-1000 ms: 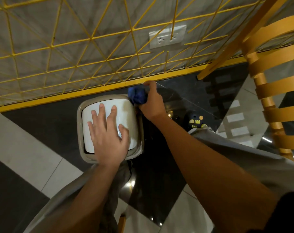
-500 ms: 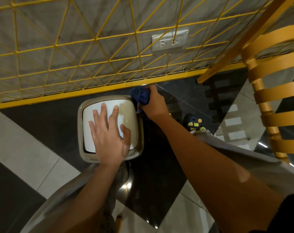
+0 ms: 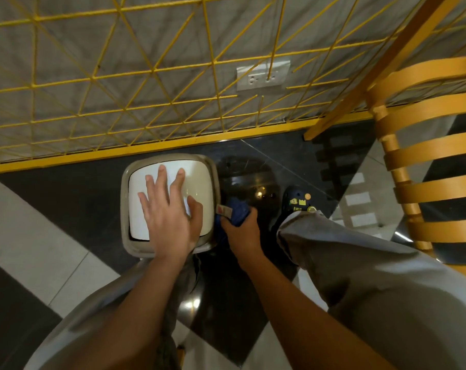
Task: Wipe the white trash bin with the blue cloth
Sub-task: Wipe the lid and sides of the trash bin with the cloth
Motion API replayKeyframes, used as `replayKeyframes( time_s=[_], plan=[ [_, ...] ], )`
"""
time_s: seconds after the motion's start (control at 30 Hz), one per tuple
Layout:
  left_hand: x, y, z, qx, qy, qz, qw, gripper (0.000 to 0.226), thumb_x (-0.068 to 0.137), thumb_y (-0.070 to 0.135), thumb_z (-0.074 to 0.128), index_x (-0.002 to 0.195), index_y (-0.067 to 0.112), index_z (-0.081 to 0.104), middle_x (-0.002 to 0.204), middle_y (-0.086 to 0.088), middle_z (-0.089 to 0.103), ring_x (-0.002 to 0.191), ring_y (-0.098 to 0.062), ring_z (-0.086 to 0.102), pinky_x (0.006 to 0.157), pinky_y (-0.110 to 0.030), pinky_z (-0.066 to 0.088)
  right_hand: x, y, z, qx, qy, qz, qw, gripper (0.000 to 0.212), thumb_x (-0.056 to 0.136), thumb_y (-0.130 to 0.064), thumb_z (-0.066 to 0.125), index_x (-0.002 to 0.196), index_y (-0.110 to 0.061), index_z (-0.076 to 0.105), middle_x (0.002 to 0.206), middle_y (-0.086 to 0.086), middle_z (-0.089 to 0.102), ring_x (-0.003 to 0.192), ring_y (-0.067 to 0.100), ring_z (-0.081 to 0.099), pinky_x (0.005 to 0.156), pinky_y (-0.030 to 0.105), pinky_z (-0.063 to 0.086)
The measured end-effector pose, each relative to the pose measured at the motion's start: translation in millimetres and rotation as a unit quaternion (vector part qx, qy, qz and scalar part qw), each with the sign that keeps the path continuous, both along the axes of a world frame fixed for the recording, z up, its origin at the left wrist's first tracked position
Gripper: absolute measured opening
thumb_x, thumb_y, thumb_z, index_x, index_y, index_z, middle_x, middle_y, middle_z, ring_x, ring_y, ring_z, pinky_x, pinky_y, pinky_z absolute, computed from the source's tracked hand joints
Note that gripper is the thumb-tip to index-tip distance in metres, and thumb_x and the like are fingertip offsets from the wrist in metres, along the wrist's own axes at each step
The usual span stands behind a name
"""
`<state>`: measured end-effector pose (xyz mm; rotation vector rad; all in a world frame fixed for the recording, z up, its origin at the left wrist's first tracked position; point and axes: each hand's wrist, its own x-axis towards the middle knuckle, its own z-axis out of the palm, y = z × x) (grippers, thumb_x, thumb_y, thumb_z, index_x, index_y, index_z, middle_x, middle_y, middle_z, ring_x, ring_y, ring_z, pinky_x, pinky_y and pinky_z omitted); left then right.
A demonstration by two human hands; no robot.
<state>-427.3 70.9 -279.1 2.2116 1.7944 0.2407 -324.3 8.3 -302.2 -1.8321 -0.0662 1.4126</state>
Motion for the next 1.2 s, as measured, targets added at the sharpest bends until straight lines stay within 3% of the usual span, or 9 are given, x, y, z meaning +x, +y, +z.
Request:
replayKeyframes(
  time_s=[0.2, 0.3, 0.37, 0.47, 0.57, 0.7, 0.93, 1.1, 1.2],
  plan=[
    [0, 1, 1, -0.007, 0.005, 0.003, 1.0, 0.053, 0.084, 0.032, 0.028, 0.133, 0.016, 0.041, 0.147, -0.017, 0.032, 0.139, -0.04, 0.021, 0.111, -0.056, 0.018, -32, -35, -6, -0.028, 0.037, -0.025, 0.999, 0.057, 0.084, -0.009, 0.065, 0.132, -0.017, 0.035, 0.127, 0.005, 0.051, 0.111, 0.018, 0.052, 0.097, 0.031, 0.043],
    [2, 1, 3, -0.014, -0.025, 0.007, 1.0, 0.052, 0.085, 0.033, 0.029, 0.133, 0.017, 0.041, 0.148, -0.017, 0.031, 0.14, -0.04, 0.02, 0.112, -0.056, 0.016, -56, -56, -14, -0.097, 0.168, -0.065, 0.979, 0.077, 0.076, -0.008, 0.072, 0.138, -0.02, 0.028, 0.133, 0.008, 0.048, 0.121, 0.03, 0.05, 0.103, 0.052, 0.042],
    [3, -1, 5, -0.026, -0.065, 0.024, 0.997, 0.051, 0.085, 0.031, 0.035, 0.133, 0.017, 0.04, 0.149, -0.018, 0.027, 0.141, -0.039, 0.018, 0.113, -0.055, 0.013, -63, -67, -16, -0.107, 0.223, -0.103, 0.963, 0.081, 0.074, -0.008, 0.073, 0.137, -0.026, 0.025, 0.132, 0.014, 0.049, 0.114, 0.033, 0.054, 0.097, 0.052, 0.046],
    [4, 1, 10, -0.056, -0.132, 0.076, 0.987, 0.058, 0.079, 0.027, 0.048, 0.135, 0.016, 0.038, 0.149, -0.017, 0.022, 0.14, -0.038, 0.016, 0.114, -0.057, 0.015, -53, -72, -15, -0.093, 0.276, -0.154, 0.944, 0.064, 0.077, -0.005, 0.064, 0.133, -0.02, 0.035, 0.126, 0.019, 0.052, 0.101, 0.03, 0.056, 0.081, 0.04, 0.049],
    [3, 14, 19, -0.072, -0.146, 0.11, 0.98, 0.062, 0.074, 0.032, 0.051, 0.132, 0.014, 0.039, 0.147, -0.016, 0.024, 0.138, -0.036, 0.017, 0.11, -0.058, 0.023, -44, -69, -8, -0.022, 0.398, -0.155, 0.904, 0.029, 0.079, -0.016, 0.057, 0.106, -0.007, 0.063, 0.102, 0.015, 0.064, 0.101, 0.031, 0.057, 0.087, 0.04, 0.045],
    [-8, 43, 29, -0.074, -0.163, 0.107, 0.978, 0.059, 0.079, 0.042, 0.044, 0.131, 0.014, 0.044, 0.147, -0.009, 0.029, 0.136, -0.027, 0.028, 0.11, -0.048, 0.029, -46, -64, -4, 0.033, 0.455, -0.114, 0.882, 0.038, 0.08, -0.019, 0.06, 0.115, -0.003, 0.06, 0.11, 0.017, 0.061, 0.104, 0.03, 0.057, 0.102, 0.044, 0.041],
    [-33, 105, 28, -0.205, -0.096, 0.11, 0.968, 0.045, 0.099, 0.033, 0.03, 0.14, 0.017, 0.037, 0.15, -0.007, 0.033, 0.138, -0.027, 0.029, 0.116, -0.046, 0.017, -32, -53, 8, 0.05, 0.437, -0.112, 0.891, 0.032, 0.074, -0.013, 0.056, 0.104, -0.003, 0.063, 0.097, 0.014, 0.066, 0.086, 0.024, 0.065, 0.072, 0.031, 0.054],
    [-39, 104, 24, -0.248, -0.095, 0.09, 0.96, 0.044, 0.1, 0.031, 0.027, 0.139, 0.015, 0.04, 0.148, -0.008, 0.036, 0.135, -0.027, 0.032, 0.111, -0.04, 0.025, 1, -32, 0, 0.05, 0.371, -0.126, 0.919, 0.019, 0.089, -0.007, 0.042, 0.093, -0.004, 0.06, 0.09, 0.011, 0.063, 0.084, 0.02, 0.061, 0.086, 0.032, 0.048],
    [-42, 100, 23, -0.268, -0.112, 0.097, 0.952, 0.044, 0.099, 0.033, 0.03, 0.14, 0.019, 0.04, 0.147, -0.006, 0.037, 0.135, -0.027, 0.034, 0.112, -0.044, 0.028, 27, -17, -6, 0.041, 0.325, -0.142, 0.934, 0.035, 0.091, -0.009, 0.038, 0.067, -0.008, 0.063, 0.07, 0.006, 0.058, 0.069, 0.015, 0.055, 0.069, 0.025, 0.044]
  ],
)
